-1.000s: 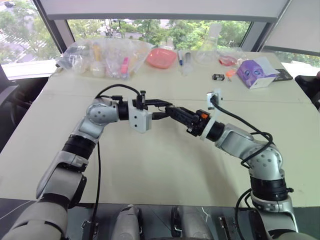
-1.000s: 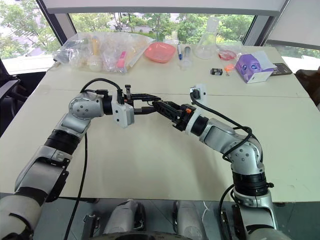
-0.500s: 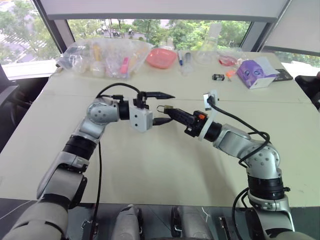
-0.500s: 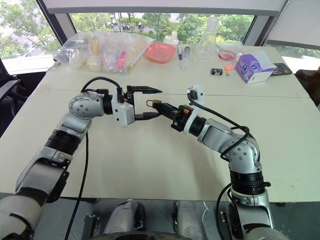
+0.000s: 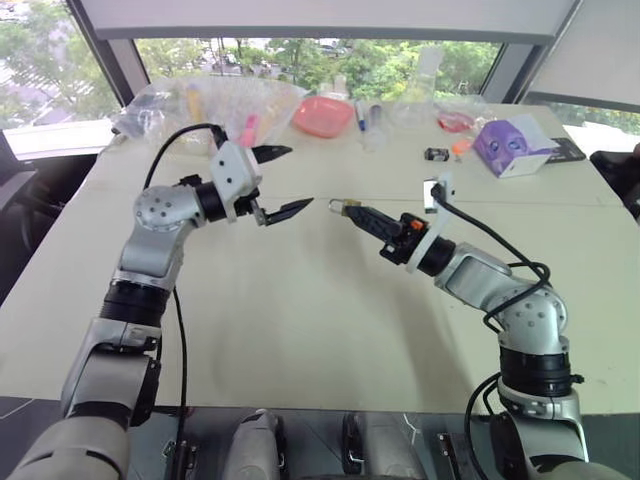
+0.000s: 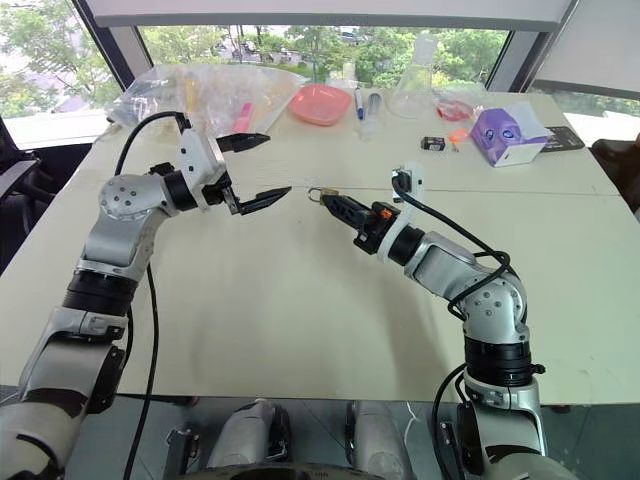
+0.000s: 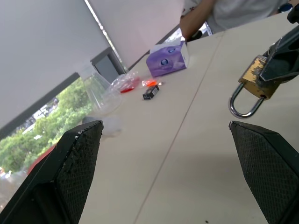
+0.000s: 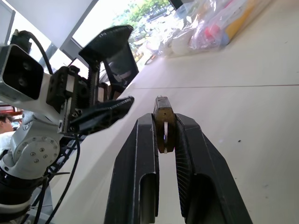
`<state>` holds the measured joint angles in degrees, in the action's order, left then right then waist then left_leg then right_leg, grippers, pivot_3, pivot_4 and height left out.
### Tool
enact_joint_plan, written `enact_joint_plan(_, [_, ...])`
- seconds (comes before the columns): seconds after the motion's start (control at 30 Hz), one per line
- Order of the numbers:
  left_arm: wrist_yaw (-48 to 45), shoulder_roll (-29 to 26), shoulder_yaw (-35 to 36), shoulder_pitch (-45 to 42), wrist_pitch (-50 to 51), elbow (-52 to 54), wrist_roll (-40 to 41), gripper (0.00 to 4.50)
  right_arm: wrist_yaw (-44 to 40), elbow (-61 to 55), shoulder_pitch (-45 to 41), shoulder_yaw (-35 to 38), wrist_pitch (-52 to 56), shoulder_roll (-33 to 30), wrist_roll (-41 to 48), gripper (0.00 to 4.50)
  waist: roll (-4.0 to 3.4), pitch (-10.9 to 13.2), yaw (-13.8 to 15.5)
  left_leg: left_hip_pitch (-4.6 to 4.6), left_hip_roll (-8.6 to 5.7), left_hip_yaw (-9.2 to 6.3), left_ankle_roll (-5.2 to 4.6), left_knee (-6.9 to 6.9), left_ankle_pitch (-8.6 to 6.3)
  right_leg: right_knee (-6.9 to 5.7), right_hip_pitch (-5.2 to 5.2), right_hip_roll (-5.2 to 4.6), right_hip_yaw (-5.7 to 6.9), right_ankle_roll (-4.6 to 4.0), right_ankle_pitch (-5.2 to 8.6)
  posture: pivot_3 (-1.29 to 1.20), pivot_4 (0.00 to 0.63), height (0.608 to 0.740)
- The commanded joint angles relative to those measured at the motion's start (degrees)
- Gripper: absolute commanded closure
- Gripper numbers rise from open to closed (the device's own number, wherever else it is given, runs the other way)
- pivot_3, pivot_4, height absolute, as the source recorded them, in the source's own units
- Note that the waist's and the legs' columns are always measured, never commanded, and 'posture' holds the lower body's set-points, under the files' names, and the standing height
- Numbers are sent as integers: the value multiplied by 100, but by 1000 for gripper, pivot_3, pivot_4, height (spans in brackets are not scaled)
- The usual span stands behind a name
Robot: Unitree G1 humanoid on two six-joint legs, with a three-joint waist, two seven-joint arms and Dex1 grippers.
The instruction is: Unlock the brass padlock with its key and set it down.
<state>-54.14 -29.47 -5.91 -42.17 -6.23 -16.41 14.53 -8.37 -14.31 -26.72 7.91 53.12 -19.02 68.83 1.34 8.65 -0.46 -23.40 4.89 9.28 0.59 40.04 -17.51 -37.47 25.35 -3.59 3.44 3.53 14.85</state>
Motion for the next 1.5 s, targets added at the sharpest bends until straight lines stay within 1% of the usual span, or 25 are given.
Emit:
enact_joint_plan(0.03, [-1, 62, 127, -47, 141, 371, 98, 22, -79, -98, -162, 120, -29, 38, 92, 4500, 0, 0, -7, 0, 0, 0, 0, 0, 0, 1, 0, 0, 0, 0, 0, 0, 150, 740])
enact_joint_plan(0.2, [-39, 148, 116, -65, 156, 404, 34, 22, -84, -126, -151, 109, -19, 60, 102, 4500, 0, 0, -24, 1, 1, 0, 1, -2, 1, -1, 1, 2, 0, 0, 0, 0, 150, 740])
enact_joint_plan(0.43, [-85, 348, 24, -238, -116, 98, -178, 22, -139, -272, -99, 66, 62, 93, 206, 4500, 0, 0, -19, 1, 0, 1, 1, -2, 1, 0, 1, 2, 0, 0, 0, 0, 150, 740])
enact_joint_plan(0.73, [-113, 442, -109, -430, -948, -541, -676, 22, -263, -574, 53, 38, 202, 44, 507, 4500, 0, 0, -16, 1, 0, 1, 1, -2, 0, 0, 1, 2, 0, 0, 0, 0, 150, 740])
enact_joint_plan(0.87, [198, 637, -38, -679, -1182, -790, -778, 22, -290, -631, 89, -17, 265, 3, 580, 4500, 0, 0, -4, 0, 0, 1, 1, -1, 0, 1, 1, 1, 0, 0, 0, 0, 150, 740])
enact_joint_plan(0.97, [355, 822, 69, -773, -959, -677, -593, 22, -280, -632, 104, -70, 289, -12, 546, 4500, 0, 0, -7, 0, -1, 0, 0, -1, 0, 2, 0, 0, 0, 0, 0, 0, 150, 740])
enact_joint_plan(1.07, [385, 905, 178, -709, -398, -280, -282, 22, -253, -610, 122, -75, 294, -29, 515, 4500, 1, 0, -19, 0, -1, -1, 0, -2, 0, 2, 0, 1, 0, 0, 0, 0, 150, 740])
enact_joint_plan(1.17, [382, 785, 201, -551, -224, -99, -337, 22, -239, -556, 124, -48, 269, -37, 472, 4500, 0, 0, -39, 2, 2, -5, 1, -4, 0, 0, 2, 4, 0, 0, 0, 0, 150, 740])
enact_joint_plan(1.37, [612, 460, 347, -416, -20, -371, -520, 22, -253, -480, 68, 8, 232, -41, 459, 4500, 0, 0, -22, 2, 2, -5, 1, -3, 1, -1, 2, 3, 0, 0, 0, 0, 150, 740])
enact_joint_plan(1.47, [623, 324, 384, -347, 293, -432, -521, 22, -230, -446, 56, 38, 233, -41, 471, 4500, 0, 0, -12, 2, 0, -4, 1, -3, 1, 0, 1, 1, 0, 0, 0, 0, 150, 740])
enact_joint_plan(1.5, [500, 263, 403, -264, 483, -330, -401, 22, -206, -430, 58, 60, 230, -36, 487, 4500, 0, 0, -14, 2, 0, -4, 1, -2, 0, 0, 0, 1, 0, 0, 0, 0, 150, 740])
